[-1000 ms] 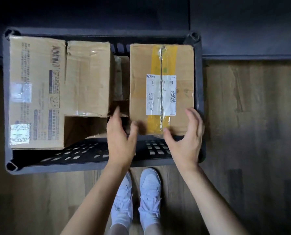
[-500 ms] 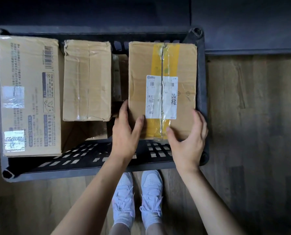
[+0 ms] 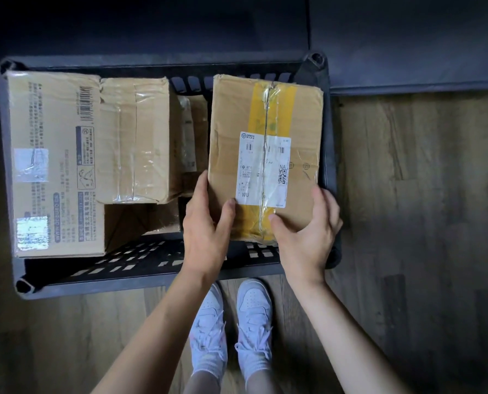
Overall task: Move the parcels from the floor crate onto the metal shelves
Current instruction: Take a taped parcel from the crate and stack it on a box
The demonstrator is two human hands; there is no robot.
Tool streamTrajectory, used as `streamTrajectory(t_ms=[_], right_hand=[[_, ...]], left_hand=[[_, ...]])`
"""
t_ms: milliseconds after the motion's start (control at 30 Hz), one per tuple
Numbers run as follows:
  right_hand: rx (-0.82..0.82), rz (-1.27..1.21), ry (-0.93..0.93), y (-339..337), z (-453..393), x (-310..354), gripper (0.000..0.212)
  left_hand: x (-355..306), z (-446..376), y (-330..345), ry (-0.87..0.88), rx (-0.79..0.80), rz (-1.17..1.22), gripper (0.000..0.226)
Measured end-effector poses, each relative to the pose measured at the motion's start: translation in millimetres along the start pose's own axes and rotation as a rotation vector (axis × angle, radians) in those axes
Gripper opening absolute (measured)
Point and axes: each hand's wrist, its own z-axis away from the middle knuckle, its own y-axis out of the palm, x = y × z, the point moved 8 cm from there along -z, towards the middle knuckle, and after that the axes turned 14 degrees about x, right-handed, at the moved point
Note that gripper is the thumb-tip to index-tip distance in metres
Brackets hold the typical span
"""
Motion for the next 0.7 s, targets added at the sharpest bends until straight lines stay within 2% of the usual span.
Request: streamTrajectory(t_ms=[167, 333, 500, 700], right_hand=[[0.020, -0.047, -0.045, -26, 6, 19, 0.085], [0.006, -0.085, -0.176, -69, 22, 54, 0.093], [-0.038, -0.179, -0.357, -120, 48, 114, 0.084], [-0.061, -0.397, -0.483, -195, 87, 210, 0.069]], left_hand=[[-26, 17, -8, 0.059, -0.018, 0.022, 0.062], [-72, 42, -26, 0.151, -0.059, 0.096, 0.059], [-134, 79, -60, 0.241, -0.075, 0.205, 0.046], [-244, 150, -111, 0.388, -0.127, 0.250, 0.043]])
